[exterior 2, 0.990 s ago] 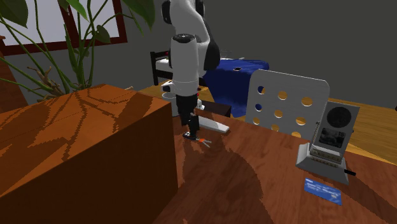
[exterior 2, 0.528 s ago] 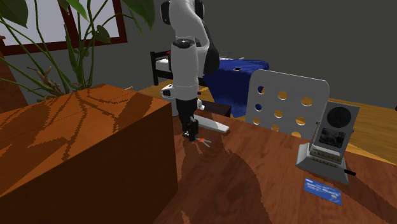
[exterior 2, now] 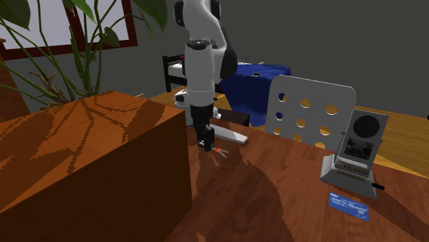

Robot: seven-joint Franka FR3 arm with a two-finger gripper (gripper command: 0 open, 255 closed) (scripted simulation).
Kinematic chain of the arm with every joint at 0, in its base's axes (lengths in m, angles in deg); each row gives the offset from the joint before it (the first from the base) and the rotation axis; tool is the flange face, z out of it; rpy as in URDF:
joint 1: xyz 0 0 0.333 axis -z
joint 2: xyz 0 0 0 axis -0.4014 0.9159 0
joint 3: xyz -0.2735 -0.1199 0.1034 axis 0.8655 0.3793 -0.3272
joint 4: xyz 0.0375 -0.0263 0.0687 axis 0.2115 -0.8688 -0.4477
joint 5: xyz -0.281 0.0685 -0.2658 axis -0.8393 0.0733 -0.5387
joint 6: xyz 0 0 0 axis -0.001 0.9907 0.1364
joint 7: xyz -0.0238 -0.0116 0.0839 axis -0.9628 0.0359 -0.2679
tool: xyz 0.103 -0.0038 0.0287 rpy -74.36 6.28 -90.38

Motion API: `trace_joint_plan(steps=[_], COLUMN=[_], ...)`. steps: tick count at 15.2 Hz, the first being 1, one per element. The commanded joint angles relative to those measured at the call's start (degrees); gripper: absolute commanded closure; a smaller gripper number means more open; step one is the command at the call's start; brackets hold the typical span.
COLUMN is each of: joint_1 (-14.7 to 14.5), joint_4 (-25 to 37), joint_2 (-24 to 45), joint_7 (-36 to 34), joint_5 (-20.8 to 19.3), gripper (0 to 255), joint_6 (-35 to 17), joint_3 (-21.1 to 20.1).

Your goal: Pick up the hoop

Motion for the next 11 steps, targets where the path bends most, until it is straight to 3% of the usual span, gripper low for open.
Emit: trace_joint_plan(steps=[1, 11], joint_1=[0.11, 0.45], joint_4=[0.49, 4.65], joint_2=[-0.89, -4.43], joint_7=[0.36, 1.71], joint_5=[0.54, 2.55], gripper=[255, 255], joint_6=[1.28, 8.56], joint_3=[-0.07, -0.16])
